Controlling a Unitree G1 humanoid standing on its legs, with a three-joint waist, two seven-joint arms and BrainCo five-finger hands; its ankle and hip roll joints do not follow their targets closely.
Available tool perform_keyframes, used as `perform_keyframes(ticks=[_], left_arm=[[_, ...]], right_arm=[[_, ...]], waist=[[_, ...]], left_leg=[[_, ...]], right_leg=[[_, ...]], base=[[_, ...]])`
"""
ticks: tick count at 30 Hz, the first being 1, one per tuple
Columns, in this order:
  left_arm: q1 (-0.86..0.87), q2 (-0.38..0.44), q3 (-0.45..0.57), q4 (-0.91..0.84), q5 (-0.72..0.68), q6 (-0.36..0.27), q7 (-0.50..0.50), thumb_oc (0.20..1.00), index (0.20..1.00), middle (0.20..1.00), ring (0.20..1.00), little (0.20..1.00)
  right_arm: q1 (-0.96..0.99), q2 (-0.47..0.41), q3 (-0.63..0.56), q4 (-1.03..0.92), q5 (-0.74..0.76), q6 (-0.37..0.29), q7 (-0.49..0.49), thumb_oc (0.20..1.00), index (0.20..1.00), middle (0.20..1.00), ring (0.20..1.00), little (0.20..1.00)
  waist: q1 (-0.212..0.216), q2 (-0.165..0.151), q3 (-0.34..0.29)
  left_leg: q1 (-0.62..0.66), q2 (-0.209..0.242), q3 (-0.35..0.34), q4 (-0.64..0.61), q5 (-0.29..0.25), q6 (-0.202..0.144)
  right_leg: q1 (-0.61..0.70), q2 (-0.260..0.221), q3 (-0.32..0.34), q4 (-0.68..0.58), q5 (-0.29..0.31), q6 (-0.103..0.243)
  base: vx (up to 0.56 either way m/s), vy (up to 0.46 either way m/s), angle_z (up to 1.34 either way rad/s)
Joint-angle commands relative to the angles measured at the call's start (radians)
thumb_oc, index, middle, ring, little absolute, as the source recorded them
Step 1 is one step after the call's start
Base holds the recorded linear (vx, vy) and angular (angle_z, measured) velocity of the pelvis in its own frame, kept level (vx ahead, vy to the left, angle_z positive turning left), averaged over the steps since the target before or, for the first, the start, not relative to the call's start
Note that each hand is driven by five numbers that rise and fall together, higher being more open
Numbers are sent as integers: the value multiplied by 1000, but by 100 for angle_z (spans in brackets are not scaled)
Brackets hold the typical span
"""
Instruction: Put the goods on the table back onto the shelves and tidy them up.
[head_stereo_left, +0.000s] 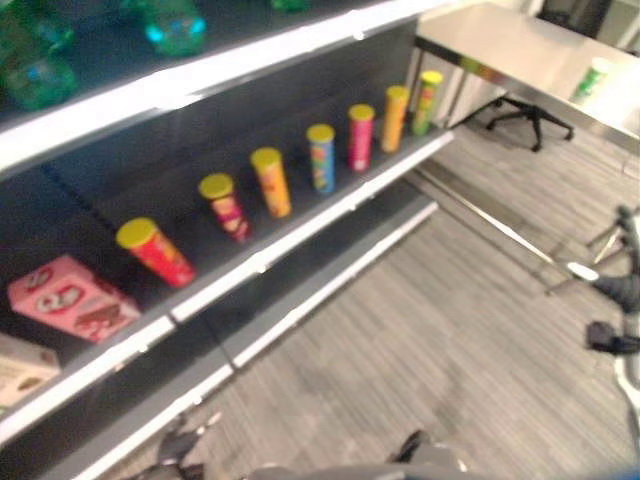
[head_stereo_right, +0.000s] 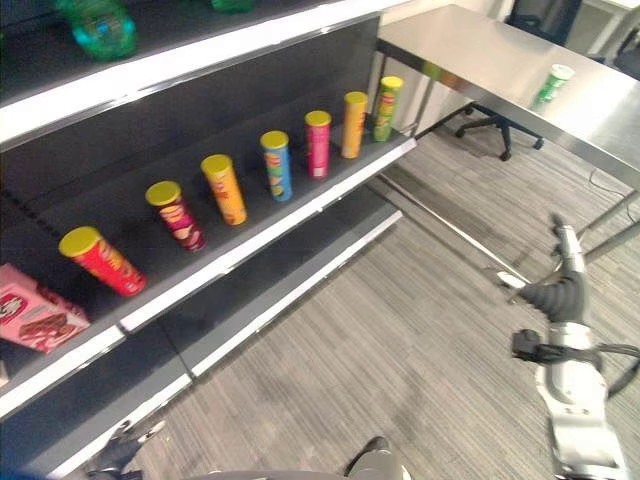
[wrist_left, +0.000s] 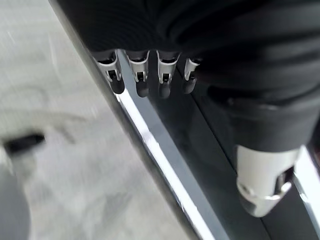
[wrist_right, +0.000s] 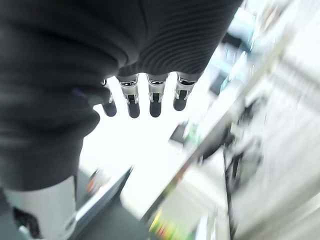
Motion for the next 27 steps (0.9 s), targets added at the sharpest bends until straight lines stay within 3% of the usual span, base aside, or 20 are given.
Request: perform_keyframes(ticks=[1,2,4,5,6,8,10,16,22,25,27], left_arm=[[-59,77,8,-14,-4,-18,14,1000,1000,1000,1000,1000],[-51,60,15,-13,-17,-20,16,1000,1000,1000,1000,1000],[-44,45,22,-7,-37,-17,17,1000,1000,1000,1000,1000],[-55,32,9,6,-43,-17,25,1000,1000,1000,1000,1000],[-62,26,7,7,-53,-15,30,1000,1000,1000,1000,1000],[-69,19,8,21,-64,-12,36,1000,1000,1000,1000,1000],[-64,13,-5,40,-54,-3,36,1000,1000,1000,1000,1000],[-55,-6,-33,97,-37,6,35,1000,1000,1000,1000,1000],[-73,-18,-23,152,-15,8,50,1000,1000,1000,1000,1000],[-56,-11,-12,154,0,3,61,1000,1000,1000,1000,1000],[-64,0,-13,162,13,-1,70,1000,1000,1000,1000,1000]], right_arm=[[-166,44,-17,-20,32,-47,-27,1000,1000,1000,1000,1000],[-183,21,-6,-13,34,-43,-20,1000,1000,1000,1000,1000],[-226,-4,32,6,40,-42,-18,1000,1000,1000,1000,1000],[-264,-6,76,31,51,-40,-9,1000,1000,1000,1000,1000],[-286,-10,96,37,56,-38,0,1000,1000,1000,1000,1000],[-304,1,113,48,69,-33,9,1000,1000,1000,1000,1000],[-317,2,141,79,76,-25,25,1000,1000,1000,1000,1000],[-394,2,214,130,85,-23,25,1000,1000,1000,1000,1000],[-446,-7,248,114,56,-10,28,1000,1000,1000,1000,1000],[-472,3,267,100,31,-2,30,1000,1000,1000,1000,1000],[-490,15,279,119,36,-4,27,1000,1000,1000,1000,1000]], waist=[[26,-49,130],[11,-43,126],[13,-41,123],[26,-55,125],[37,-69,127],[48,-87,130],[98,-103,141],[188,-74,161],[259,-36,159],[304,-31,134],[331,-60,125]], left_leg=[[20,24,-32,-47,2,-44],[30,39,-22,22,58,-44],[25,46,-60,125,66,-42],[-10,-19,-168,186,31,-19],[-54,-70,-218,200,-22,8],[-85,-88,-224,200,-55,33],[-187,-168,-301,105,-112,58],[-304,-238,-346,-107,9,39],[-368,-224,-299,-160,88,19],[-341,-235,-305,-158,108,55],[-336,-258,-305,-144,91,85]], right_leg=[[53,-22,151,-235,176,196],[49,29,168,-255,163,158],[46,77,223,-273,137,125],[53,116,285,-286,106,99],[64,130,319,-291,92,91],[78,148,357,-295,84,91],[128,169,427,-296,49,92],[218,225,499,-296,-8,96],[317,267,537,-277,-90,89],[370,270,560,-257,-140,85],[393,245,556,-211,-170,103]], base=[[92,-275,-91],[67,-236,-130],[104,-277,-227],[184,-313,-227],[208,-318,-150],[232,-178,-169],[335,-96,-137],[298,-2,-104],[343,44,-54],[433,103,-15],[383,82,-45]])
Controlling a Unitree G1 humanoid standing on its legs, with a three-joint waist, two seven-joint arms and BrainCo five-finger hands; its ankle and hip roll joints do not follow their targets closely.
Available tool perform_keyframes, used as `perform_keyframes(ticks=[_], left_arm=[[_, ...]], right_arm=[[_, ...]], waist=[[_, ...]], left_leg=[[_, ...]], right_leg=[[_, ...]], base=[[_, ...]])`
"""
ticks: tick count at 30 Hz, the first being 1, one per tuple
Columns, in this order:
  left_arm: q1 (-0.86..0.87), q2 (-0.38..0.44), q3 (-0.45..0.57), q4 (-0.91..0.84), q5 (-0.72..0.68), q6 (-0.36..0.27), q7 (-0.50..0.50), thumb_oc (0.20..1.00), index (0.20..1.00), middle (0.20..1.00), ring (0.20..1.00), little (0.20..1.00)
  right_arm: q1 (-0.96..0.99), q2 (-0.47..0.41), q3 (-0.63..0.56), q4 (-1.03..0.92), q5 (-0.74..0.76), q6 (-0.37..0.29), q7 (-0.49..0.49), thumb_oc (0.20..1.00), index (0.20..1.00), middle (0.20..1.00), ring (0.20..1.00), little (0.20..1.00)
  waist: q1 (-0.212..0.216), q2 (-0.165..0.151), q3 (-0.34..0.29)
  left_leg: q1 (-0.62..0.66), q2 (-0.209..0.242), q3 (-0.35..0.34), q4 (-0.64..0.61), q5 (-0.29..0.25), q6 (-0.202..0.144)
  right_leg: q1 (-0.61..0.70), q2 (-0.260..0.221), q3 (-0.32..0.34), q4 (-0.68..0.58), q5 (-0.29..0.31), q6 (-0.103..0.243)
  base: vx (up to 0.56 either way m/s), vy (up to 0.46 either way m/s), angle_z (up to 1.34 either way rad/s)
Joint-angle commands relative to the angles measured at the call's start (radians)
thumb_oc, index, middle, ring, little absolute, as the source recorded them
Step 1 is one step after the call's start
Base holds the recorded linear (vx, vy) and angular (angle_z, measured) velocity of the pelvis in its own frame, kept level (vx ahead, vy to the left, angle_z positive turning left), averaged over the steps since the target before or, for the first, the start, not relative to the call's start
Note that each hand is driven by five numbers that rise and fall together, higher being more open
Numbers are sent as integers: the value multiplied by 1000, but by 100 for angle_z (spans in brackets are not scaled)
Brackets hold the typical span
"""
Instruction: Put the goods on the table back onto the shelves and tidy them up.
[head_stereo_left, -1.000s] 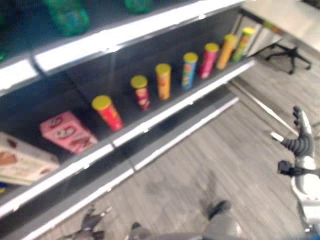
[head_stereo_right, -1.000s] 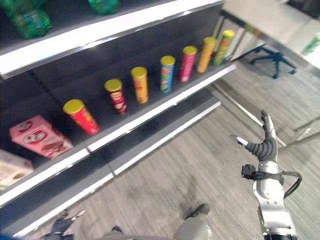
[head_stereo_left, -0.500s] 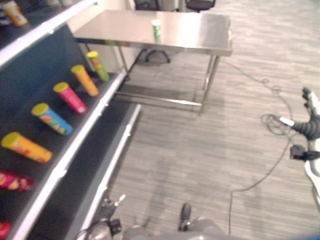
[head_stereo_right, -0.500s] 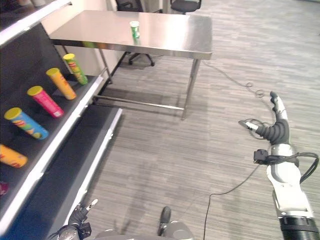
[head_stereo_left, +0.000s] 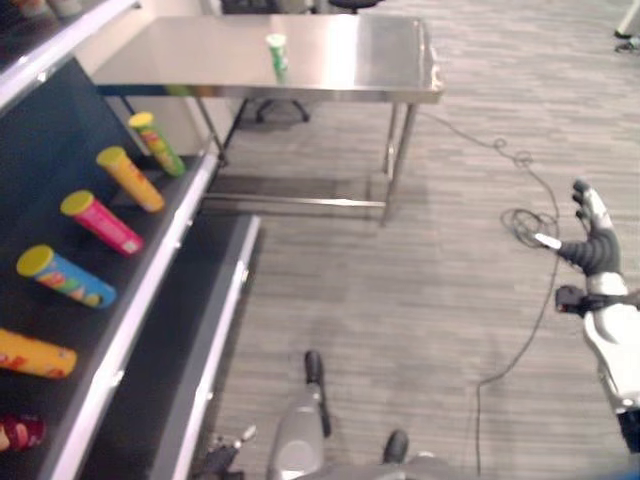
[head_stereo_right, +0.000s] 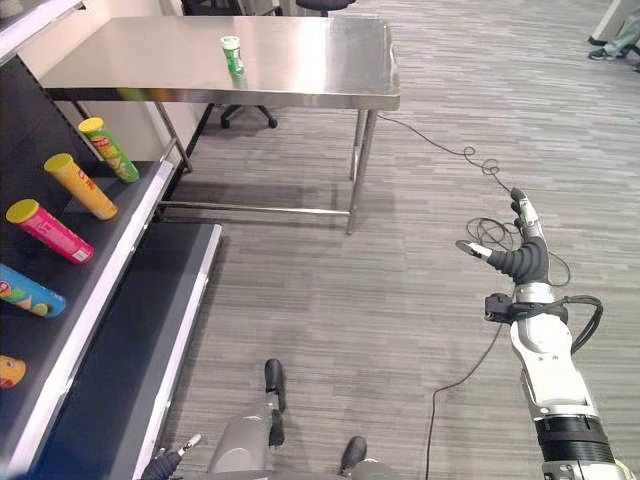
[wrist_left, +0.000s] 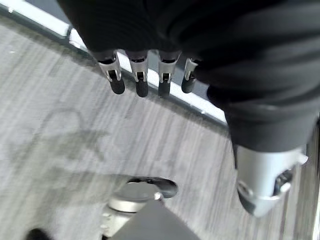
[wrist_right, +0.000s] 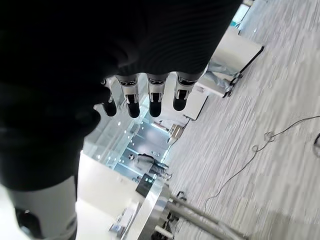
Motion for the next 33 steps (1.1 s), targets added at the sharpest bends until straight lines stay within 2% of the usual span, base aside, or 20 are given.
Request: perform_keyframes(ticks=[1,2,4,5,6,7,8,9,11,12,14,17,18,20,23,27,30,31,32,33], left_arm=[[32,69,-60,-89,44,-33,31,1000,1000,1000,1000,1000],[24,83,-61,-87,36,-34,33,1000,1000,1000,1000,1000],[16,93,-62,-88,30,-37,35,1000,1000,1000,1000,1000],[10,102,-67,-94,34,-38,37,1000,1000,1000,1000,1000],[0,113,-79,-110,29,-37,38,1000,1000,1000,1000,1000],[-3,118,-85,-122,26,-38,41,1000,1000,1000,1000,1000],[-11,127,-93,-161,6,-43,43,1000,1000,1000,1000,1000],[-21,132,-96,-174,-2,-46,43,1000,1000,1000,1000,1000],[-39,143,-115,-180,21,-41,37,1000,1000,1000,1000,1000],[-41,143,-117,-179,21,-41,37,1000,1000,1000,1000,1000],[-46,145,-119,-179,38,-38,33,1000,1000,1000,1000,1000],[-48,150,-108,-181,67,-37,25,1000,1000,1000,1000,1000],[-48,149,-108,-181,67,-37,25,1000,1000,1000,1000,1000],[-44,147,-84,-185,61,-44,30,1000,1000,1000,1000,1000],[-39,145,-75,-181,49,-43,26,1000,1000,1000,1000,1000],[-19,129,-74,-177,38,-41,18,1000,1000,1000,1000,1000],[-2,115,-94,-170,52,-41,4,1000,1000,1000,1000,1000],[12,104,-95,-190,32,-34,-5,1000,1000,1000,1000,1000],[12,105,-95,-190,32,-34,-5,1000,1000,1000,1000,1000],[14,101,-100,-188,30,-31,-14,1000,1000,1000,1000,1000]], right_arm=[[-187,-44,3,-14,-16,-46,-14,1000,1000,1000,1000,1000],[-198,-41,15,7,-19,-37,-14,1000,1000,1000,1000,1000],[-200,-38,15,9,-23,-36,-18,1000,1000,1000,1000,1000],[-200,-37,6,15,-22,-33,-18,1000,1000,1000,1000,1000],[-202,-37,-7,25,-27,-32,-28,1000,1000,1000,1000,1000],[-208,-47,-9,28,-44,-27,-35,1000,1000,1000,1000,1000],[-192,-63,-57,44,-50,-23,-63,1000,1000,1000,1000,1000],[-178,-75,-84,50,-48,-26,-78,1000,1000,1000,1000,1000],[-165,-105,-136,80,-25,-25,-97,1000,1000,1000,1000,1000],[-165,-106,-137,84,-23,-28,-97,1000,1000,1000,1000,1000],[-147,-136,-168,97,-24,-28,-112,1000,1000,1000,1000,1000],[-125,-172,-217,84,-32,-24,-131,1000,1000,1000,1000,1000],[-123,-172,-218,81,-33,-22,-131,1000,1000,1000,1000,1000],[-114,-210,-242,73,-59,-13,-143,1000,1000,1000,1000,1000],[-86,-222,-263,32,-64,-12,-127,1000,1000,1000,1000,1000],[-78,-230,-267,-3,-44,-20,-98,1000,1000,1000,1000,1000],[-123,-255,-222,4,-2,-46,-78,1000,1000,1000,1000,1000],[-148,-279,-196,5,16,-52,-77,1000,1000,1000,1000,1000],[-149,-279,-196,5,16,-52,-77,1000,1000,1000,1000,1000],[-155,-285,-187,6,29,-54,-76,1000,1000,1000,1000,1000]], waist=[[112,-74,14],[123,-108,9],[118,-126,7],[112,-141,7],[95,-134,10],[81,-122,17],[41,-82,34],[27,-88,43],[12,-97,39],[9,-95,39],[-7,-111,28],[-36,-116,18],[-34,-111,17],[-58,-109,15],[-80,-124,16],[-97,-106,0],[-92,-84,-8],[-65,-97,13],[-67,-98,12],[-47,-116,35]], left_leg=[[-15,-33,3,-133,256,54],[10,-75,8,-117,213,108],[28,-100,11,-117,188,132],[42,-127,9,-115,161,157],[87,-142,2,-118,113,181],[125,-145,-3,-124,96,190],[213,-145,-16,-139,43,206],[237,-160,-27,-135,22,193],[266,-167,-66,-136,-9,150],[267,-164,-72,-134,-12,148],[293,-158,-99,-133,-48,113],[353,-119,-128,-121,-98,68],[356,-113,-126,-123,-101,66],[441,-78,-133,-134,-148,38],[500,-59,-170,-123,-195,26],[524,-10,-217,-64,-192,8],[429,16,-253,156,-75,-23],[313,15,-245,379,22,-25],[309,13,-248,380,23,-25],[240,25,-199,491,67,-15]], right_leg=[[123,8,104,108,-129,145],[109,-31,109,211,-83,181],[74,-59,113,287,-45,203],[38,-78,118,381,31,235],[-53,-98,110,566,185,258],[-96,-122,93,629,234,258],[-189,-179,33,708,238,256],[-201,-237,-20,650,176,246],[-198,-285,-111,405,135,226],[-185,-280,-122,391,136,226],[-204,-290,-140,185,180,238],[-279,-333,-122,39,305,258],[-275,-326,-123,32,309,258],[-368,-362,-108,23,356,258],[-352,-345,-50,33,397,258],[-325,-313,-57,60,368,258],[-260,-250,-88,34,308,250],[-194,-217,-114,17,246,206],[-195,-219,-116,17,246,207],[-150,-201,-134,8,209,178]], base=[[422,109,-44],[393,134,-17],[304,117,25],[279,159,37],[369,223,42],[658,352,45],[671,203,68],[683,102,76],[438,-202,87],[366,-234,97],[360,-238,98],[394,-248,44],[294,-171,57],[515,-250,41],[424,-230,35],[322,-213,74],[228,-276,35],[193,-325,6],[234,-475,-8],[105,-224,-14]])
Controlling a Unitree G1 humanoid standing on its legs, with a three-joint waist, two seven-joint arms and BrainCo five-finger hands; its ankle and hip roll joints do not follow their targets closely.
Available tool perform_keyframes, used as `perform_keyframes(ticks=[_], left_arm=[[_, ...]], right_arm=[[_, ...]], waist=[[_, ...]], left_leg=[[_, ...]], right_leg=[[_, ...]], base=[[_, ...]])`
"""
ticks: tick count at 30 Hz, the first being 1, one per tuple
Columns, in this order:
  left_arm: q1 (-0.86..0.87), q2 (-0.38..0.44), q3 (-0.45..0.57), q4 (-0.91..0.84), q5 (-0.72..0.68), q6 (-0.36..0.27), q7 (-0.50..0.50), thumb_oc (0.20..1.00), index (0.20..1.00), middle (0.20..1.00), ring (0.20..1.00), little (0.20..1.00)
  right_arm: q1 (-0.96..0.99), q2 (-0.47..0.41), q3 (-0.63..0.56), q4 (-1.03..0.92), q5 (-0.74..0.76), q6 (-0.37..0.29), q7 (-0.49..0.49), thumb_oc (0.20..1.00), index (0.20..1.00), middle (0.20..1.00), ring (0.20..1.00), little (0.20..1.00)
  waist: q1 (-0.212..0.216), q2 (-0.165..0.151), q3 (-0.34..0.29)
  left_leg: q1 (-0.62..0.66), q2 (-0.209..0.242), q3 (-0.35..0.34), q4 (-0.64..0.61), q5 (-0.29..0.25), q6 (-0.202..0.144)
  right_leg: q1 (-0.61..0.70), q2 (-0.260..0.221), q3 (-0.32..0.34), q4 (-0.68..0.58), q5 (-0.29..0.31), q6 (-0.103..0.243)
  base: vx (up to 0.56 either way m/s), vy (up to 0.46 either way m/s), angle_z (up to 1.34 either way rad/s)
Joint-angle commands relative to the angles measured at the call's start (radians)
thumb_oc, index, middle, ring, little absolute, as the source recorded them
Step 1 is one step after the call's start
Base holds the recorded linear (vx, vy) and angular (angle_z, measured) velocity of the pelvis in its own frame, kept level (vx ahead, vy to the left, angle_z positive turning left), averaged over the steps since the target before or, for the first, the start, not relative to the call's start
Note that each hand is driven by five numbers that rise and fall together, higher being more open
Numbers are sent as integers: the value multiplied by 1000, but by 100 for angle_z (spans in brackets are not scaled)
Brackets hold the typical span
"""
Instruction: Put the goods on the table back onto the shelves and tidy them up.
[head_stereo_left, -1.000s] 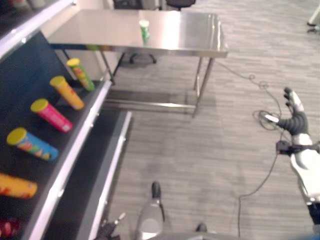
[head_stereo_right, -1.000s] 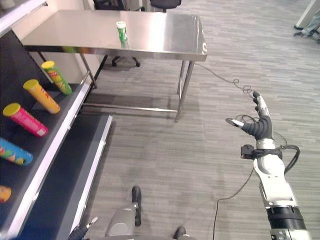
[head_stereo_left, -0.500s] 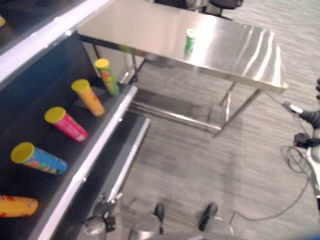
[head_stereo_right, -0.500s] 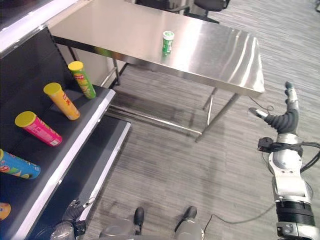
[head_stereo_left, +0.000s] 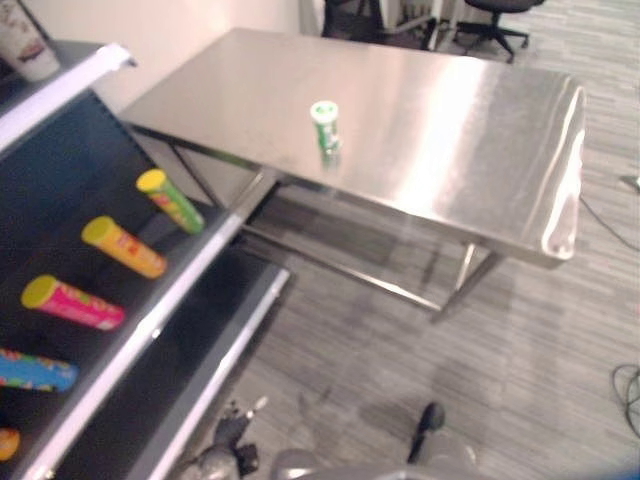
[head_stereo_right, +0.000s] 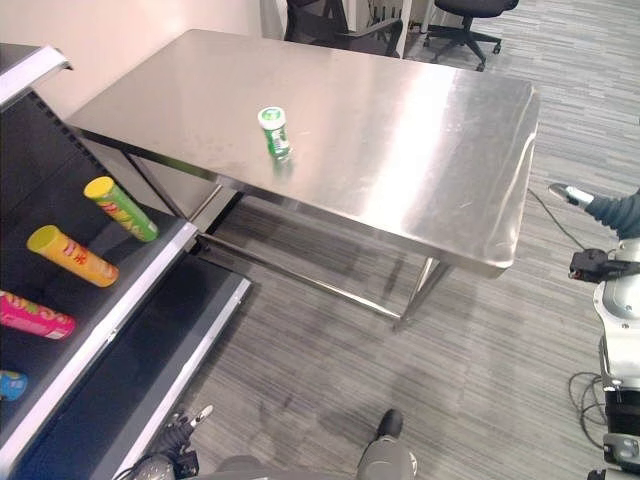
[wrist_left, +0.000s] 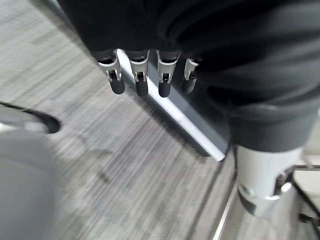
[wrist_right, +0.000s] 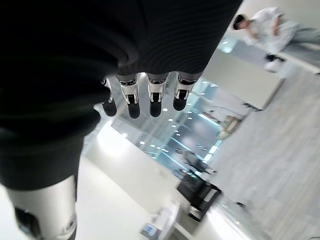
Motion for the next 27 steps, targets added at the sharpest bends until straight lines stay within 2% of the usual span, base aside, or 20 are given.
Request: perform_keyframes(ticks=[1,2,3,4,5,6,7,8,9,10,11,13,14,18,20,22,24,25,26,27], left_arm=[[1,111,-57,-71,-3,-13,-15,1000,1000,1000,1000,1000],[2,114,-59,-80,-2,-11,-19,1000,1000,1000,1000,1000],[4,113,-63,-90,7,-8,-25,1000,1000,1000,1000,1000],[4,112,-64,-91,7,-8,-25,1000,1000,1000,1000,1000],[-1,116,-77,-92,21,-7,-21,1000,1000,1000,1000,1000],[-1,115,-80,-90,28,-5,-20,1000,1000,1000,1000,1000],[-3,114,-82,-86,32,-4,-16,1000,1000,1000,1000,1000],[-4,112,-82,-84,33,-5,-15,1000,1000,1000,1000,1000],[-8,112,-84,-84,37,-4,-12,1000,1000,1000,1000,1000],[-12,113,-90,-80,47,-2,-13,1000,1000,1000,1000,1000],[-12,111,-89,-80,48,-2,-14,1000,1000,1000,1000,1000],[-6,112,-84,-77,41,-3,-15,1000,1000,1000,1000,1000],[1,111,-77,-69,37,-3,-15,1000,1000,1000,1000,1000],[10,104,-67,-36,35,-1,-10,1000,1000,1000,1000,1000],[11,104,-66,-21,29,0,-4,1000,1000,1000,1000,1000],[11,110,-65,-19,28,2,-6,1000,1000,1000,1000,1000],[5,122,-73,-24,30,3,-6,1000,1000,1000,1000,1000],[5,122,-74,-24,30,3,-6,1000,1000,1000,1000,1000],[-1,131,-80,-34,25,5,-6,1000,1000,1000,1000,1000],[-9,146,-87,-42,24,4,-4,1000,1000,1000,1000,1000]], right_arm=[[-54,-66,4,-71,55,-67,-4,1000,1000,1000,1000,1000],[-62,-63,12,-72,62,-65,-4,1000,1000,1000,1000,1000],[-66,-60,16,-75,61,-57,0,1000,1000,1000,1000,1000],[-66,-60,16,-75,61,-56,0,1000,1000,1000,1000,1000],[-78,-48,28,-80,70,-59,5,1000,1000,1000,1000,1000],[-79,-46,32,-76,67,-59,4,1000,1000,1000,1000,1000],[-81,-44,35,-75,63,-60,-2,1000,1000,1000,1000,1000],[-82,-46,37,-74,62,-60,-3,1000,1000,1000,1000,1000],[-93,-44,49,-78,62,-59,-1,1000,1000,1000,1000,1000],[-113,-44,70,-77,62,-60,1,1000,1000,1000,1000,1000],[-128,-48,83,-75,61,-61,1,1000,1000,1000,1000,1000],[-151,-45,107,-85,60,-62,8,1000,1000,1000,1000,1000],[-171,-38,126,-87,58,-60,15,1000,1000,1000,1000,1000],[-225,-35,176,-89,66,-67,34,1000,1000,1000,1000,1000],[-265,-20,208,-69,94,-74,36,1000,1000,1000,1000,1000],[-261,-16,204,-58,86,-69,42,1000,1000,1000,1000,1000],[-244,-18,185,-61,74,-62,48,1000,1000,1000,1000,1000],[-242,-17,183,-62,74,-62,48,1000,1000,1000,1000,1000],[-229,-24,176,-65,80,-59,61,1000,1000,1000,1000,1000],[-213,-24,161,-65,85,-55,65,1000,1000,1000,1000,1000]], waist=[[63,-93,21],[67,-95,27],[77,-86,37],[80,-84,36],[80,-68,31],[80,-61,25],[83,-48,24],[86,-51,19],[94,-41,13],[105,-25,8],[110,-20,7],[127,-20,5],[129,-26,2],[142,-45,-16],[160,-71,-27],[174,-96,-33],[167,-104,-26],[168,-107,-27],[159,-108,-18],[134,-98,-1]], left_leg=[[-23,-60,129,125,-60,60],[-34,-35,177,132,-54,68],[-79,-30,233,83,-68,67],[-77,-28,236,82,-71,67],[-122,-1,334,-55,-91,84],[-121,4,369,-110,-85,85],[-149,8,415,-194,-68,82],[-136,1,424,-223,-55,81],[-153,-4,453,-300,-19,77],[-181,13,516,-385,71,61],[-181,18,529,-413,100,53],[-184,23,544,-422,122,50],[-157,19,551,-437,109,58],[-117,11,560,-482,116,66],[-86,-14,572,-492,86,83],[-48,-63,574,-499,23,123],[-19,-109,555,-504,-24,160],[-21,-112,556,-504,-25,162],[-14,-135,535,-507,-38,183],[9,-145,497,-516,-63,197]], right_leg=[[39,-51,18,-115,76,111],[50,-31,11,-115,53,98],[65,-17,6,-115,32,97],[64,-16,8,-115,31,98],[79,-2,-5,-115,15,109],[81,7,-5,-115,5,112],[89,16,-14,-115,-2,117],[85,13,-10,-115,-3,118],[102,25,-16,-115,-11,122],[136,53,-30,-115,-39,126],[148,63,-35,-115,-46,122],[175,76,-46,-115,-58,119],[192,80,-50,-115,-65,120],[212,83,-40,-115,-72,121],[235,58,-47,-100,-73,134],[222,-10,-66,23,-58,159],[168,-92,-53,185,4,187],[162,-97,-51,194,0,188],[131,-127,-24,273,53,190],[60,-137,43,391,64,190]], base=[[175,-346,1],[175,-206,10],[186,-205,15],[276,-115,7],[228,-4,2],[300,-1,19],[158,25,24],[208,6,27],[334,32,24],[398,32,29],[287,24,36],[254,-3,14],[340,34,7],[177,53,10],[209,102,-7],[228,144,-6],[123,124,14],[87,106,49],[121,101,75],[169,98,80]])
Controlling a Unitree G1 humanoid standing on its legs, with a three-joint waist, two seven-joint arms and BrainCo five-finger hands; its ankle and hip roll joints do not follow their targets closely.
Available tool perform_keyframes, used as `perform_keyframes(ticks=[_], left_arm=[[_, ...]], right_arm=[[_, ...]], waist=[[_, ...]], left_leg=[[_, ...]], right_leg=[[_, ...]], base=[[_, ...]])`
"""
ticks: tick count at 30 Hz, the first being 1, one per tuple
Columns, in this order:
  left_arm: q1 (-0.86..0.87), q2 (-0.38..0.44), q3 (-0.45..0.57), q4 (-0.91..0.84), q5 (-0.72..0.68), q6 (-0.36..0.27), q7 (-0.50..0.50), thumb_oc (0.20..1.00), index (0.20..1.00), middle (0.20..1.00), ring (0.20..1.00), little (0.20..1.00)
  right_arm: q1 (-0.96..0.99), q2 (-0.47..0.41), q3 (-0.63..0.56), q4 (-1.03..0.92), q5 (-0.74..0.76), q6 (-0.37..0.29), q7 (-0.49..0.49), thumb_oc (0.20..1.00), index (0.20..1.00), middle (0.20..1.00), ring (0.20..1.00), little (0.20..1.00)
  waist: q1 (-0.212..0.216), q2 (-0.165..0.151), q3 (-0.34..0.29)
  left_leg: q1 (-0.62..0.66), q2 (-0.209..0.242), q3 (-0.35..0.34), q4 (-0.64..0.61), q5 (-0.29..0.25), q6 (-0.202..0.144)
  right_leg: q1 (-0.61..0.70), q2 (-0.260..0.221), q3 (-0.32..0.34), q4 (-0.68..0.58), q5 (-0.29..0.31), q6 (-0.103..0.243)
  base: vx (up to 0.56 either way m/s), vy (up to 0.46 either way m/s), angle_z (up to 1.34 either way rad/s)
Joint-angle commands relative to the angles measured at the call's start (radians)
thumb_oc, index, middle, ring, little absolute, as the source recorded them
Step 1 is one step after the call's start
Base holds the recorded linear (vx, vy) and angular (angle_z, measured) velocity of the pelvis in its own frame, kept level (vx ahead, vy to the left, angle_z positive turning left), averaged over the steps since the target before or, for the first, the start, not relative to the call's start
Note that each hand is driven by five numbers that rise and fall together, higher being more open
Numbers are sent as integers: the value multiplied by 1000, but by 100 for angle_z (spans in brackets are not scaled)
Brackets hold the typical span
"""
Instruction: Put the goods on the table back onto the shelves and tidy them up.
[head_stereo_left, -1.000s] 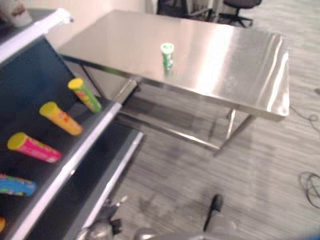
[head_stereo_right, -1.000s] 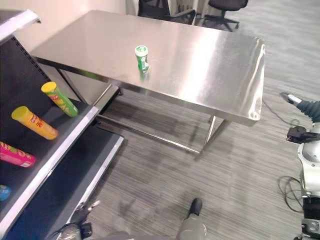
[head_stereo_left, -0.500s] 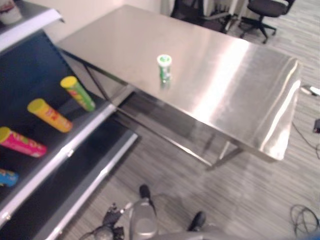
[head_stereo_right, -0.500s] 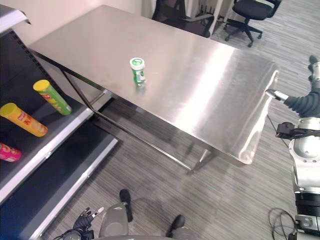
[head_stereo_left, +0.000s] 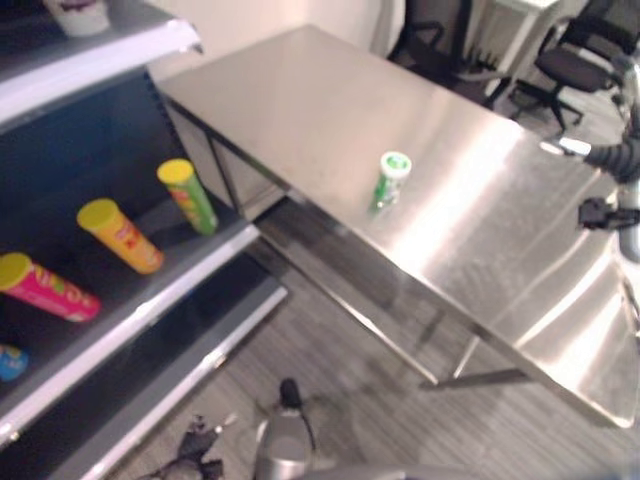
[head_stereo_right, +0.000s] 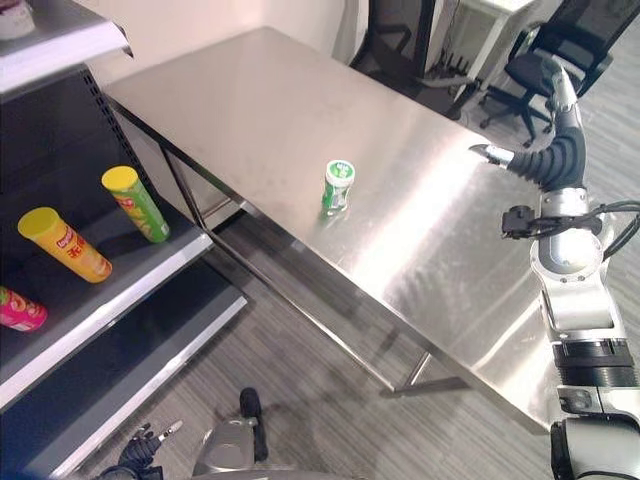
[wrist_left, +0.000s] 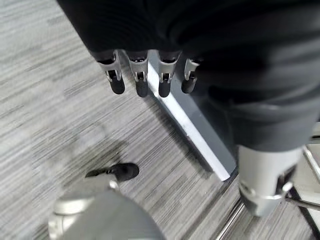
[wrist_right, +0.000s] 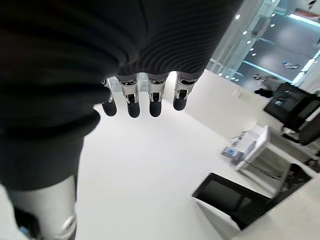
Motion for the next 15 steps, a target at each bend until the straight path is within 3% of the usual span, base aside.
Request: perform_keyframes(ticks=[1,2,5,6,7,8,9,11,15], left_arm=[[-14,54,-44,-66,11,-17,19,1000,1000,1000,1000,1000],[-15,55,-44,-67,11,-17,19,1000,1000,1000,1000,1000],[-51,77,-54,-81,6,-17,15,1000,1000,1000,1000,1000],[-52,78,-56,-81,5,-17,15,1000,1000,1000,1000,1000],[-65,82,-49,-80,8,-15,16,1000,1000,1000,1000,1000],[-65,83,-50,-80,8,-15,16,1000,1000,1000,1000,1000],[-68,80,-41,-49,27,-8,18,1000,1000,1000,1000,1000],[-58,61,-20,-49,19,-7,8,1000,1000,1000,1000,1000],[-41,43,-17,-42,21,-6,-7,1000,1000,1000,1000,1000]], right_arm=[[-47,-81,-57,-30,35,-25,23,1000,1000,1000,1000,1000],[-46,-81,-59,-30,35,-25,23,1000,1000,1000,1000,1000],[7,-98,-100,-26,69,-17,43,1000,1000,1000,1000,1000],[10,-99,-104,-26,71,-17,44,1000,1000,1000,1000,1000],[37,-112,-126,-29,83,-12,46,1000,1000,1000,1000,1000],[40,-112,-129,-30,84,-12,46,1000,1000,1000,1000,1000],[99,-118,-176,-40,99,-7,56,1000,1000,1000,1000,1000],[141,-78,-187,-87,115,-16,73,1000,1000,1000,1000,1000],[204,-45,-201,-121,140,-10,118,1000,1000,1000,1000,1000]], waist=[[10,-7,15],[11,-6,12],[-18,-13,22],[-21,-11,19],[-46,-18,25],[-48,-17,24],[-67,-35,17],[-63,-44,5],[-69,-33,-12]], left_leg=[[64,-2,-131,-8,67,-18],[61,0,-129,-10,71,-17],[54,-19,-219,-11,53,-37],[53,-17,-225,-11,50,-39],[55,-23,-273,-11,39,-54],[55,-22,-276,-10,37,-55],[60,-32,-318,-9,23,-63],[57,-31,-319,-6,23,-68],[46,-14,-326,-3,32,-86]], right_leg=[[-139,-28,149,98,119,38],[-143,-26,150,96,123,38],[-194,6,239,-82,61,11],[-187,9,232,-91,60,11],[-201,17,292,-234,65,16],[-194,19,288,-245,68,17],[-165,42,314,-344,82,26],[-132,35,279,-364,126,35],[-93,55,229,-420,111,23]], base=[[118,56,58],[129,-29,112],[138,-117,96],[149,-177,71],[113,-104,112],[234,-162,125],[180,-110,121],[104,-149,89],[87,-61,72]])
